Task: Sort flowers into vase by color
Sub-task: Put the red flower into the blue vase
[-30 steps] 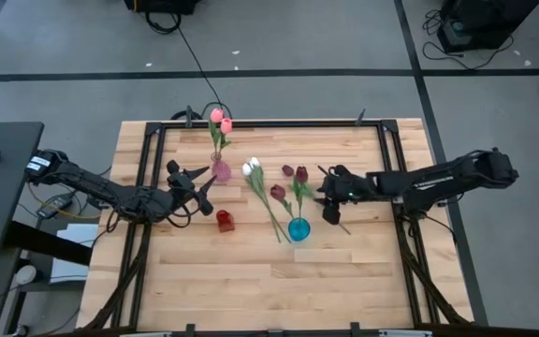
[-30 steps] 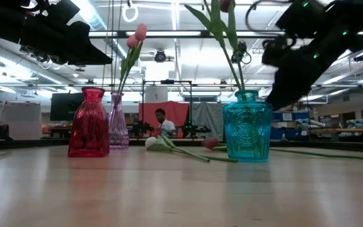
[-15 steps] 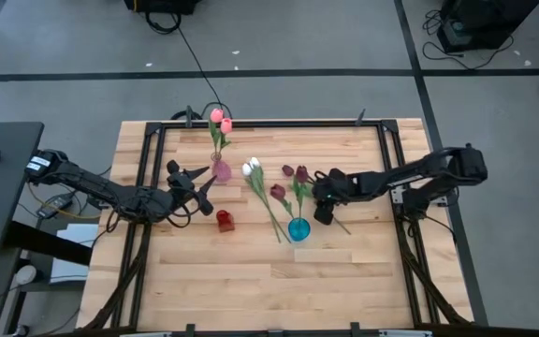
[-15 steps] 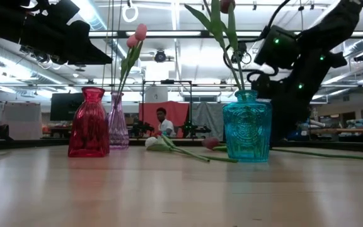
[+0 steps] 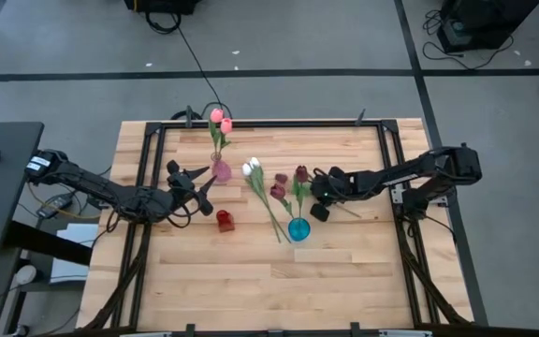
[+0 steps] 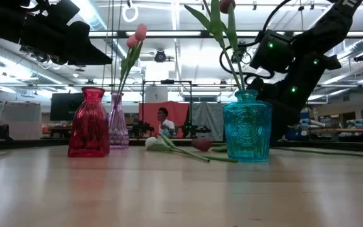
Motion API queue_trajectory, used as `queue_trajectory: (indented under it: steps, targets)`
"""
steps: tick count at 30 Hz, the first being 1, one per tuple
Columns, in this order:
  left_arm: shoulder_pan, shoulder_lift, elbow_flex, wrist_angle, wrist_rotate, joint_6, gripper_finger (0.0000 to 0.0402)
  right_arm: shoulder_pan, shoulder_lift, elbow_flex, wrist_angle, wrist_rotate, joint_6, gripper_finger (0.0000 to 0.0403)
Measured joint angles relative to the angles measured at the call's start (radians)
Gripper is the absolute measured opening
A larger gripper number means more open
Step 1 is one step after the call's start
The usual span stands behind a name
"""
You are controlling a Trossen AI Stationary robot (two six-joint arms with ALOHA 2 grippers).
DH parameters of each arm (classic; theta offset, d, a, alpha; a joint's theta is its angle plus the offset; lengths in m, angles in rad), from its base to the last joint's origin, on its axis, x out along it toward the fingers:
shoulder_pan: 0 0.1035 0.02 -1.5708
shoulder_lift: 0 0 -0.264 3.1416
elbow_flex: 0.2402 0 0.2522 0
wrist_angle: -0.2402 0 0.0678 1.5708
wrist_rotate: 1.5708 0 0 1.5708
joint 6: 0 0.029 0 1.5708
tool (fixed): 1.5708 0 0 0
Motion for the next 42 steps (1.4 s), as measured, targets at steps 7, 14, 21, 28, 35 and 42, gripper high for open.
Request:
queue_trajectory:
  steps: [7,14,21,28,35,42]
  targets:
    - [0.000,0.000,0.000,-0.003,0.021,-0.003,0.0170,-0.052,-0.207,-0.020,0.022,0.014,-0.027,0.0007]
    - [-0.002,0.000,0.000,-0.031,0.027,-0.027,0.0170,-0.044,-0.478,-0.178,0.366,0.018,-0.084,0.0007]
    - [-0.002,0.000,0.000,-0.044,0.027,-0.049,0.0170,0.043,-0.691,-0.392,0.921,0.003,-0.180,0.0007]
    - [-0.002,0.000,0.000,-0.044,0.006,-0.049,0.0170,0.158,-0.706,-0.433,1.128,-0.236,-0.226,0.0007]
    - [0.005,0.000,0.000,-0.010,-0.035,-0.032,0.0170,0.280,-0.522,-0.334,1.208,-0.235,-0.328,0.0008]
    - [0.020,0.000,0.000,-0.003,-0.033,-0.024,0.0170,0.346,-0.252,-0.218,1.371,-0.141,-0.434,0.0008]
